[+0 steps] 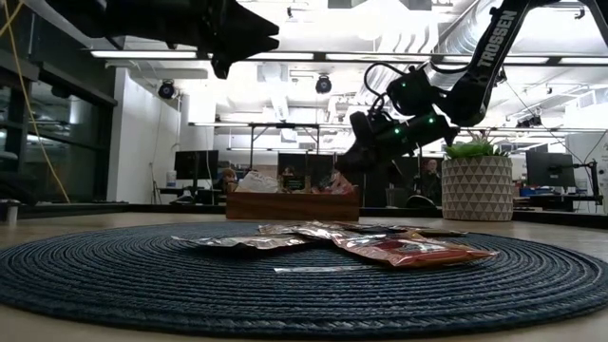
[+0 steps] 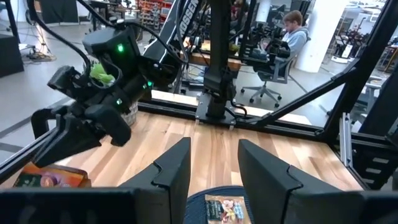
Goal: Pick & Place Tea
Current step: Put the orange tea bag into the right section of the wooden organizer, then put the brown tea bag into the middle section of the wooden organizer
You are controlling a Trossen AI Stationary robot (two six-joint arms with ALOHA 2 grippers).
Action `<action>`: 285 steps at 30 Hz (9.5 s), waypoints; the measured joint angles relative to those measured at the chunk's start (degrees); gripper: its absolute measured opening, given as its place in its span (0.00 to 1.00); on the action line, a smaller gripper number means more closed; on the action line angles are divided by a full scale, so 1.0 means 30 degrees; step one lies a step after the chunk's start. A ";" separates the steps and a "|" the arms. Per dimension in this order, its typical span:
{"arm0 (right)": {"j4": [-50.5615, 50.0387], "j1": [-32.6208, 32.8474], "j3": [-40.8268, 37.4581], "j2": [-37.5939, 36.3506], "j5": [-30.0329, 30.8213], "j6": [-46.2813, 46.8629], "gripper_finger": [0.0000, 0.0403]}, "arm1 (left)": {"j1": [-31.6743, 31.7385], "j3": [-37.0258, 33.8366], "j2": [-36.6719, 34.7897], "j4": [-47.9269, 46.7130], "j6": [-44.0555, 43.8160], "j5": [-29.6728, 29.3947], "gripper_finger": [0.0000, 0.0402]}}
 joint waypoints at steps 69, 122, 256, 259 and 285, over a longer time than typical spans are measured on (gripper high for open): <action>-2.3148 1.0549 0.3708 -0.2112 0.0436 -0.8870 0.52 | 0.0000 0.0007 0.0058 -0.2496 0.0233 0.1045 0.33; -2.1044 1.0928 0.4333 -0.2713 0.5426 -0.7964 0.00 | 0.0002 0.0007 0.0058 -0.3470 0.0237 0.1074 0.33; -2.8977 1.7576 1.3100 0.1647 0.6008 1.9911 0.42 | 0.0000 0.0000 -0.7329 -1.5152 0.2390 -0.0795 0.33; -2.8951 1.7719 1.3099 0.1648 0.6193 2.1659 0.42 | 0.0000 0.0000 -0.7329 -1.5154 0.2391 -0.0716 0.33; -2.7055 1.7828 1.3100 0.3757 0.5386 2.4589 0.42 | -0.0007 0.0000 -0.7329 -1.5625 0.2875 0.0451 0.33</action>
